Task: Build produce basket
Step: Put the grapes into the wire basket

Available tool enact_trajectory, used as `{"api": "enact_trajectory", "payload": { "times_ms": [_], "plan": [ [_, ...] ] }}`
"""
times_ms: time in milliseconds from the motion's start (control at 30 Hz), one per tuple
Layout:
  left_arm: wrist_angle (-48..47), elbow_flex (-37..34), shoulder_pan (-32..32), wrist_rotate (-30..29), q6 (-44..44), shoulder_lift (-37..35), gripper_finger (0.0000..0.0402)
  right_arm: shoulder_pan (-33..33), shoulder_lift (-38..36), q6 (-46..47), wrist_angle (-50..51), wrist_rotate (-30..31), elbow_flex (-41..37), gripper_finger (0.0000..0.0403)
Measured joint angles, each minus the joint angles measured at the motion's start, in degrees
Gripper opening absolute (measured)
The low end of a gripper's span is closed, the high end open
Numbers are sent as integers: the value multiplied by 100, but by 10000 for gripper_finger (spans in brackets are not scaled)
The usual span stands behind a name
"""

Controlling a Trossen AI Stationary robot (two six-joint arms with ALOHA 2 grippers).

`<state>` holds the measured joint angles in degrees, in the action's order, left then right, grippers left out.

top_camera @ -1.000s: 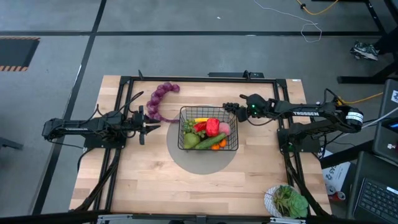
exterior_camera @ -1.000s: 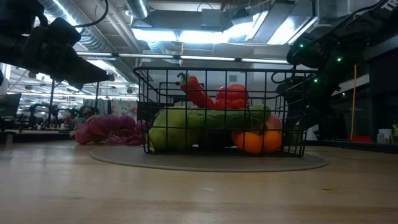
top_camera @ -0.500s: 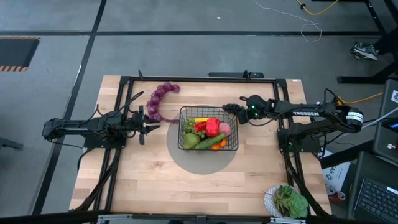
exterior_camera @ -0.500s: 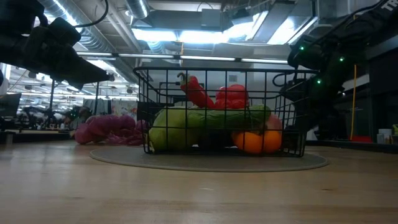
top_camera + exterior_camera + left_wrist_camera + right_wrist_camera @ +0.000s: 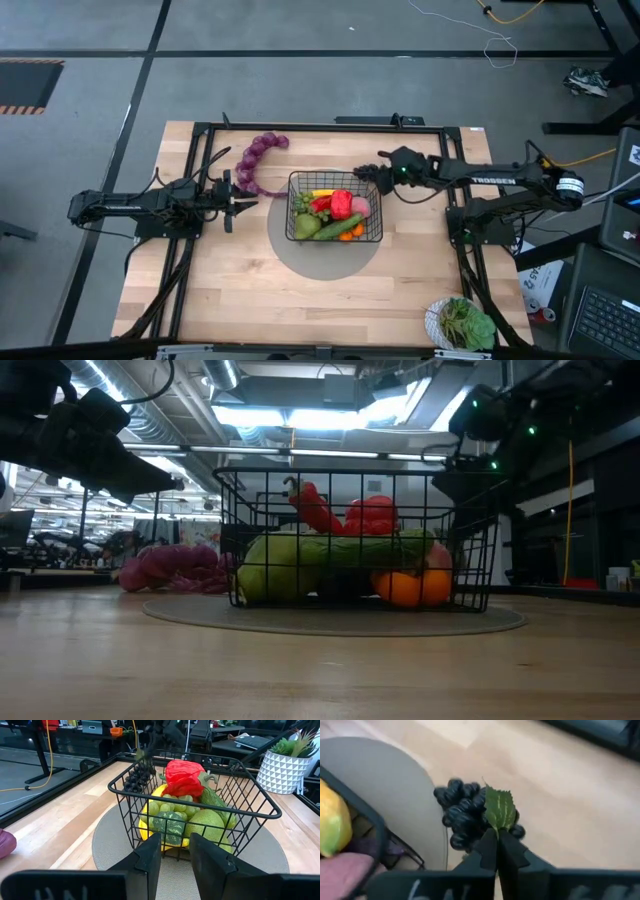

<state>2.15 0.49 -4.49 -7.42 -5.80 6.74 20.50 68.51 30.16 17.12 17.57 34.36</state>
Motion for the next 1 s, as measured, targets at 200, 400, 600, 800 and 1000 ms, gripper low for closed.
{"api": "enact_trajectory", "payload": {
  "times_ms": [200, 400, 600, 800, 1000],
  "plan": [
    [0, 2, 1, 0, -1, 0, 96, -254, 0, -344, 671, 776, 788, 0],
    [0, 2, 0, 0, -2, -2, 96, -559, 0, -888, 859, 1111, 1537, 0],
    [0, 0, 1, 0, 0, -1, 96, -931, 0, -1574, 851, 1556, 2207, 0],
    [0, 1, 1, 0, -1, -1, 96, -1366, -3, -2240, 432, 1598, 2603, 0],
    [1, 1, 1, 0, -2, -1, 96, -1856, -4, -2778, -478, 1599, 2608, 0]
  ]
}}
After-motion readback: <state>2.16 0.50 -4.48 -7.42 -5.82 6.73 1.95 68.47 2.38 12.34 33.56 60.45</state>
